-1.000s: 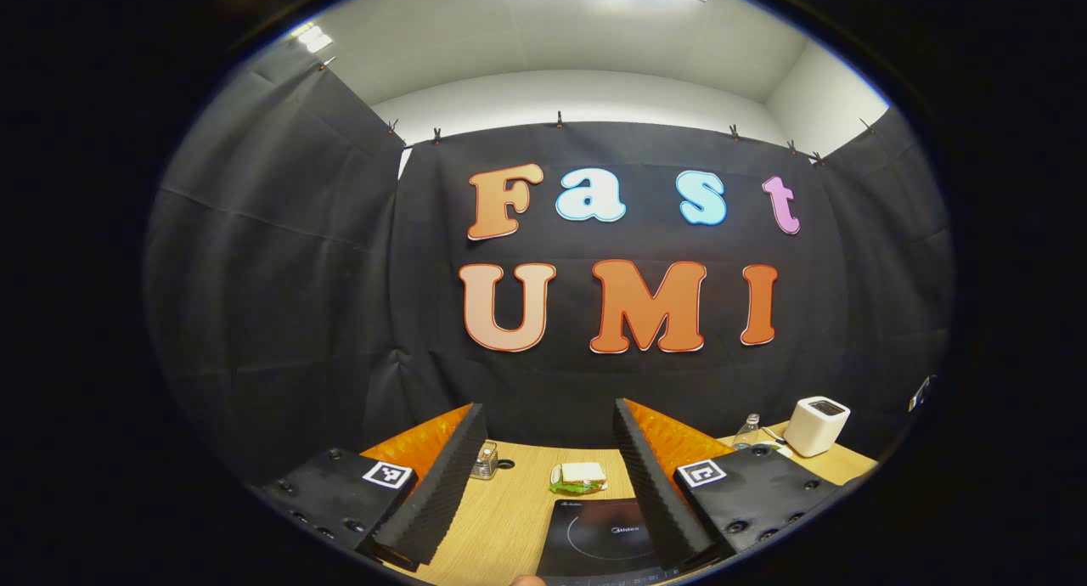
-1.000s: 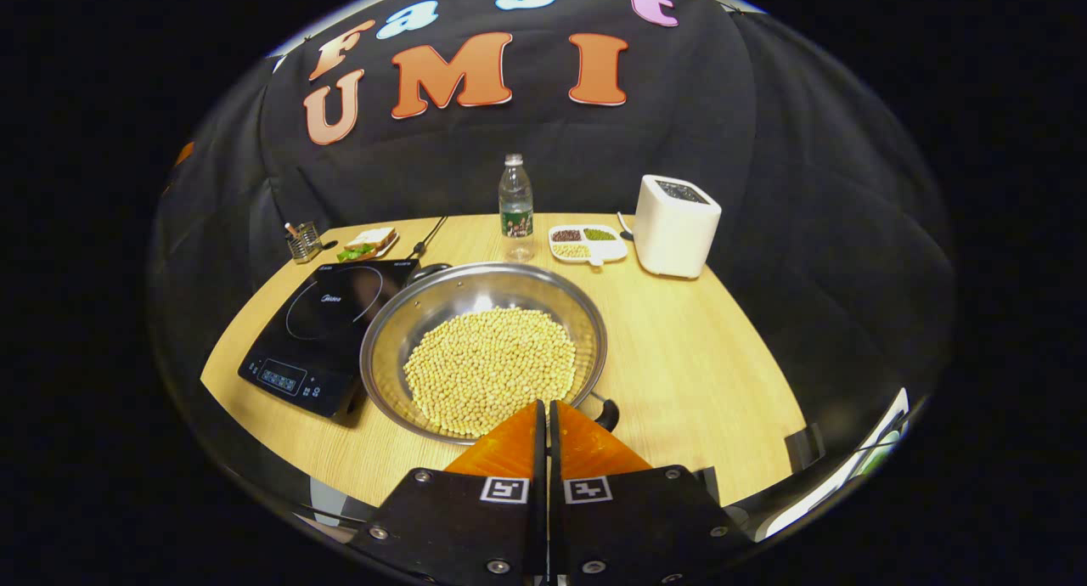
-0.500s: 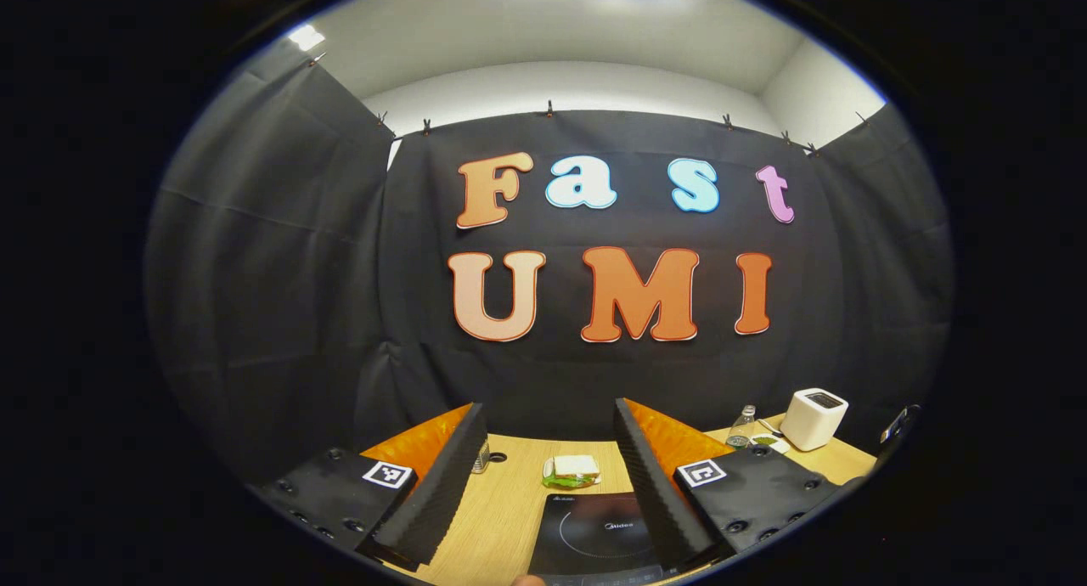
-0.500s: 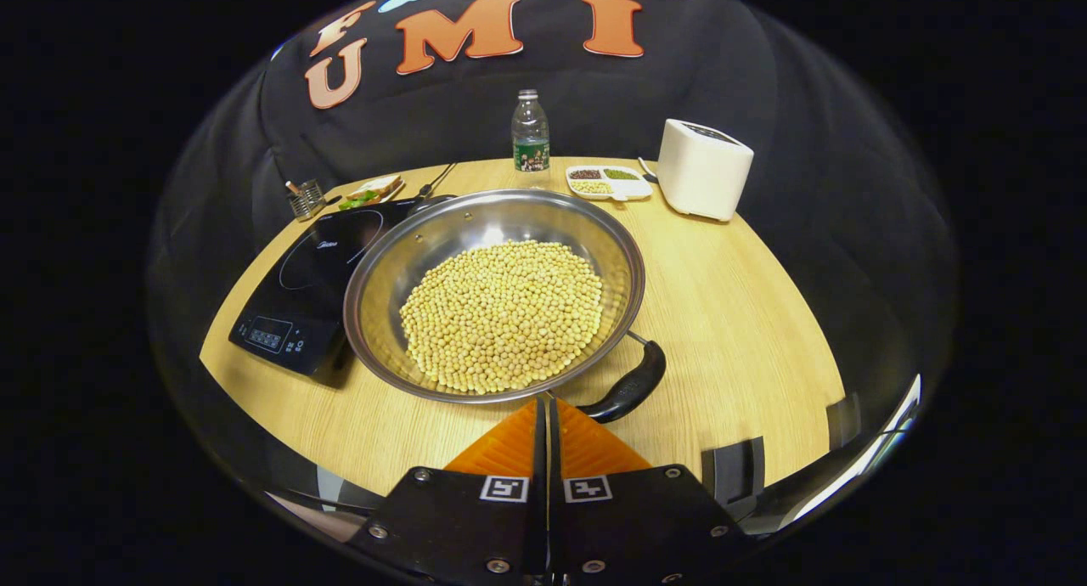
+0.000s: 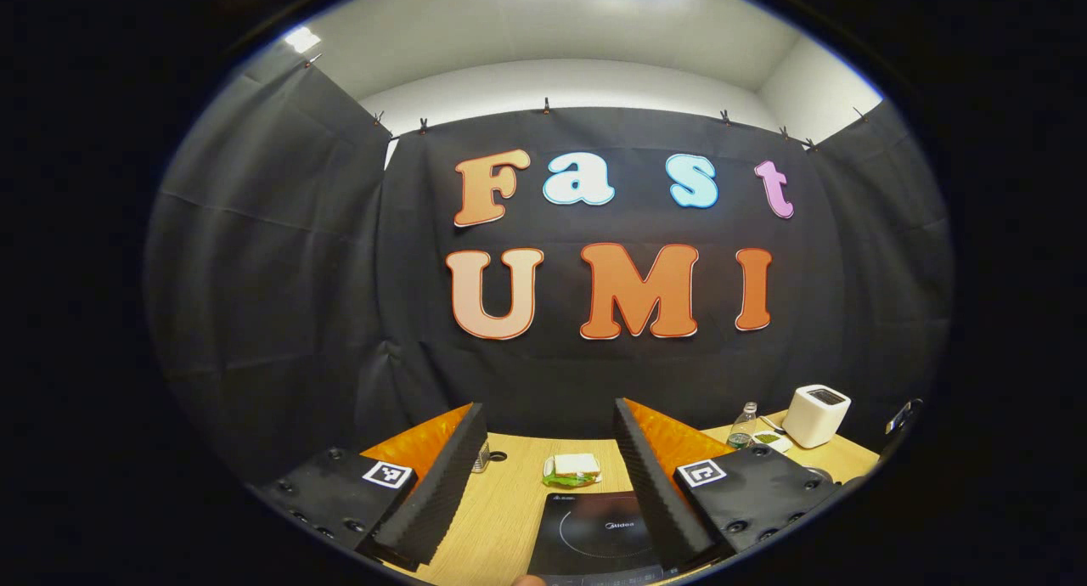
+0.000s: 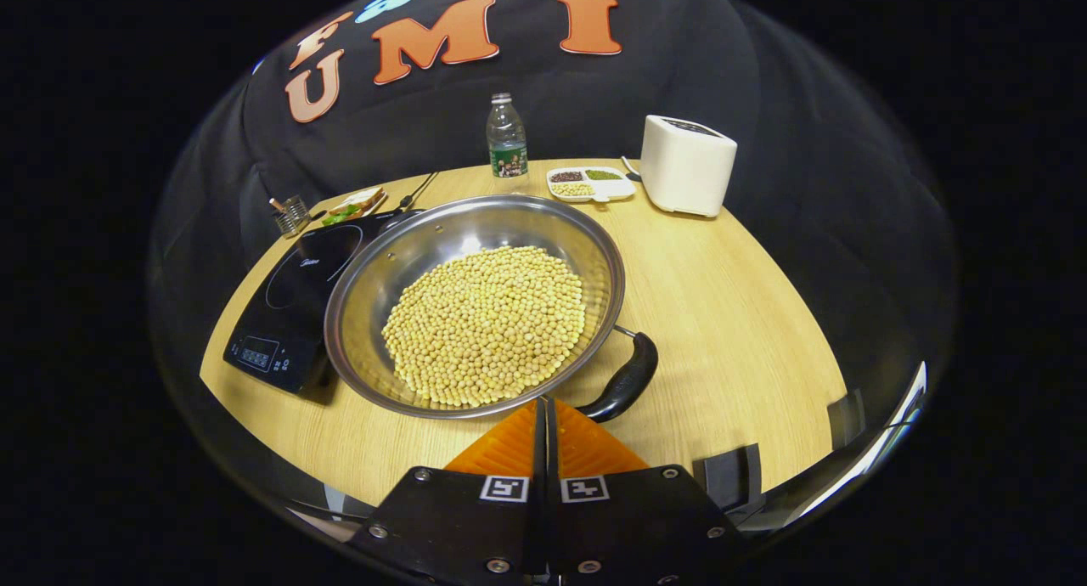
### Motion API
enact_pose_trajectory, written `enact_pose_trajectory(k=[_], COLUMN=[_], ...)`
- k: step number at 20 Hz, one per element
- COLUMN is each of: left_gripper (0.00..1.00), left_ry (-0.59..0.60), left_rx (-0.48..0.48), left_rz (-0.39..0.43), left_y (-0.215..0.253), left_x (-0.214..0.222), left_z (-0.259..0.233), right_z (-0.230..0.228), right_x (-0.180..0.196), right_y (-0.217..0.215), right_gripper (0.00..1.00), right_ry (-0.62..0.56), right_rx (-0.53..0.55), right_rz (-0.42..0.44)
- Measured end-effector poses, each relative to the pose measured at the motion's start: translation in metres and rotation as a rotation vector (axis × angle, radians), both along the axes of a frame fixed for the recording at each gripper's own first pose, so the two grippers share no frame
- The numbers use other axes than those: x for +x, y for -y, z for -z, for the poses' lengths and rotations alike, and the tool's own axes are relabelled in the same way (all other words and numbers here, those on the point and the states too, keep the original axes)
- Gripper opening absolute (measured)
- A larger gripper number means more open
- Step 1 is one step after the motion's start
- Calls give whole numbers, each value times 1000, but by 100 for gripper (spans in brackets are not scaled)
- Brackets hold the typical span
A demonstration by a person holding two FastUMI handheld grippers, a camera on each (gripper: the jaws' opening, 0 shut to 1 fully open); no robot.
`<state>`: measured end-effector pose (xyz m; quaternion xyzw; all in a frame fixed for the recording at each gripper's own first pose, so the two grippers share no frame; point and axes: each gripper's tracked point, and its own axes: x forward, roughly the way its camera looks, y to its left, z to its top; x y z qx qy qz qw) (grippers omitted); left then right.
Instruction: First push the handle of the pot to place it horizontally, then grasp the pot with both hands and set it on the induction cooktop.
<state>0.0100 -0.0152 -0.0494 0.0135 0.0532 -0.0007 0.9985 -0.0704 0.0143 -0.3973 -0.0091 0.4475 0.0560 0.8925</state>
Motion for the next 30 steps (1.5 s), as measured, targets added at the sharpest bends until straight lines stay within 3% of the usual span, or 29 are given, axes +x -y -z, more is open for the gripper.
enact_pose_trajectory(k=[13, 25, 30], left_gripper=[98, 98, 99], left_ry=[-28, -88, -120], left_rx=[3, 22, 22], left_rz=[7, 20, 62], left_y=[12, 35, 65], left_x=[14, 26, 24], left_z=[18, 56, 81], right_z=[7, 12, 13], right_x=[40, 68, 77], right_y=[37, 59, 64], right_gripper=[0, 0, 0], right_ry=[15, 30, 28], right_rx=[3, -2, 5], right_rz=[96, 130, 122])
